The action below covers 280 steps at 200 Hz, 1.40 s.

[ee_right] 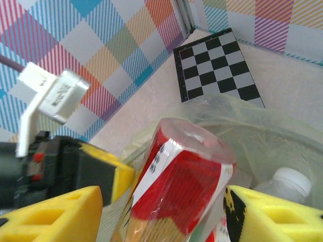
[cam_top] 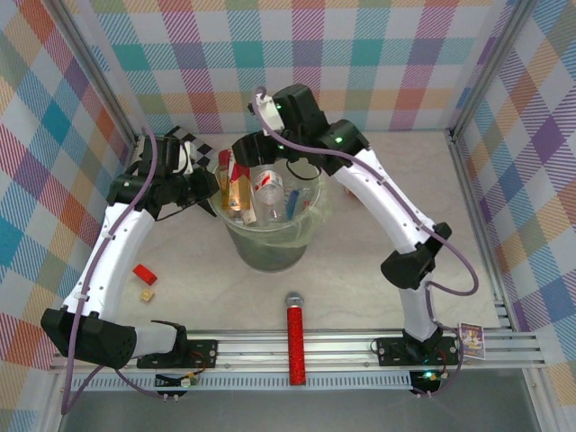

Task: Put the plastic bottles in the bin

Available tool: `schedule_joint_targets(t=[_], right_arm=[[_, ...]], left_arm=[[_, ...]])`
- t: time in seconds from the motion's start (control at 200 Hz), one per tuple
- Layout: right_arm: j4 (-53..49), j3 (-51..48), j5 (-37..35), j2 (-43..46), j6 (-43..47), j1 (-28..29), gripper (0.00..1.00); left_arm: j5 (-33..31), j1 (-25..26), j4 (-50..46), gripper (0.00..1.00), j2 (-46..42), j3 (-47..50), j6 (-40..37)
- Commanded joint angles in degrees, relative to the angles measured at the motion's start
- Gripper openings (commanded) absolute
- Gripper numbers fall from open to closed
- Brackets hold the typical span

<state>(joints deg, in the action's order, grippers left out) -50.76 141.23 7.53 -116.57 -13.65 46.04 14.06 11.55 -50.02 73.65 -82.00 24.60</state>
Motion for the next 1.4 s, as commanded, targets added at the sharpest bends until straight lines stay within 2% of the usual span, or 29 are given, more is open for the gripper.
schedule_joint_targets(t=[0.0, 0.155, 0.315, 0.5, 0.67, 0.835, 0.91, 1.165, 1.395], right_arm=[[7.74, 1.53, -0.89, -2.24, 2.66, 0.01, 0.68], [12.53, 3.21, -1.94, -5.97, 2.59, 0.03, 0.68], [7.79, 2.72, -2.90, -7.29, 3.61, 0.34, 0.61], [9.75, -8.74, -4.09, -1.79, 3.14, 1.33, 0.50], [13.30, -15.80, -2.99, 0.07, -0.73, 2.02, 0.47], [11.92, -12.51, -1.92, -2.28, -1.44, 2.71, 0.47], [10.51, -10.01, -2.24, -2.99, -1.19, 2.65, 0.51], [2.69, 0.78, -8.01, -3.04, 1.17, 1.63, 0.54], [0.58, -0.67, -6.72, -1.04, 0.72, -0.08, 0.51]], left_arm=[[2.55, 0.32, 2.69, 0.12, -0.66, -1.42, 0.98], [2.28, 0.34, 2.50, 0.12, -0.42, -1.67, 0.97], [1.78, 0.34, 1.68, 0.12, -0.32, -2.71, 0.75], [1.71, 0.32, 2.15, 0.12, 0.04, -2.80, 0.87], [2.26, 0.32, 2.92, 0.12, 0.79, -2.48, 1.54], [2.09, 0.34, 2.58, 0.12, 0.68, -2.64, 1.29], [2.01, 0.31, 2.66, 0.12, 0.36, -2.53, 1.28], [1.84, 0.36, 2.46, 0.12, -0.03, -2.47, 1.10], [2.10, 0.36, 2.86, 0.12, -0.03, -1.81, 1.23]])
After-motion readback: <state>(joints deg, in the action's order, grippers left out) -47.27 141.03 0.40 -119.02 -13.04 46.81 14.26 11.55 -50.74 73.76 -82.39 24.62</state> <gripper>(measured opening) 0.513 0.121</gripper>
